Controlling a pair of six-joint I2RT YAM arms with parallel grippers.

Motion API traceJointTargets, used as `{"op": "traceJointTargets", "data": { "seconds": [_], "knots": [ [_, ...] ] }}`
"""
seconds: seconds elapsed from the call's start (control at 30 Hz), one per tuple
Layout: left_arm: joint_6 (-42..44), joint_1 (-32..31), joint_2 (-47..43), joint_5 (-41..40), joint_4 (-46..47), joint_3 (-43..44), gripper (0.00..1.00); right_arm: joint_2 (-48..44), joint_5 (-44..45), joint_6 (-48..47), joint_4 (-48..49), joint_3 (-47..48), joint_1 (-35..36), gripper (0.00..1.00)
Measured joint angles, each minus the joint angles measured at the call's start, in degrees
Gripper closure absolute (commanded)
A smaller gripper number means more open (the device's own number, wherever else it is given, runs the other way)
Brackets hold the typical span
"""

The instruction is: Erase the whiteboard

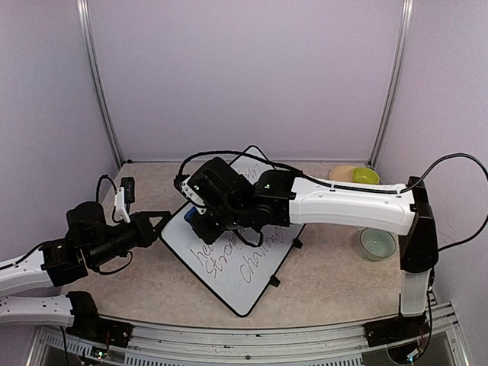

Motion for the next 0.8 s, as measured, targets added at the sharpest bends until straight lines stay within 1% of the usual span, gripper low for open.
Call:
{"op": "traceJointTargets", "data": {
  "seconds": [0.23, 0.37, 0.6, 0.8],
  "knots": [
    [0.04, -0.02, 0.0, 0.11, -0.11, 0.0, 1.0, 0.0, 0.24, -0.2, 0.72, -0.7, -0.39, 0.77],
    [0.11, -0.02, 0.0, -0.57, -0.87, -0.02, 1.0, -1.64, -0.11, 0.26, 3.39, -5.4, -0.7, 0.77],
    [0.5, 0.02, 0.17, -0.79, -0.9, 0.0, 1.0, -5.84, -1.6, 1.11, 5.07, -13.99, -2.1, 0.78],
    [0.68, 0.02, 0.68, -0.96, -0.42, 0.0, 1.0, -6.08, -3.06, 0.87, 4.74, -13.92, -2.56, 0.78]
  ]
}}
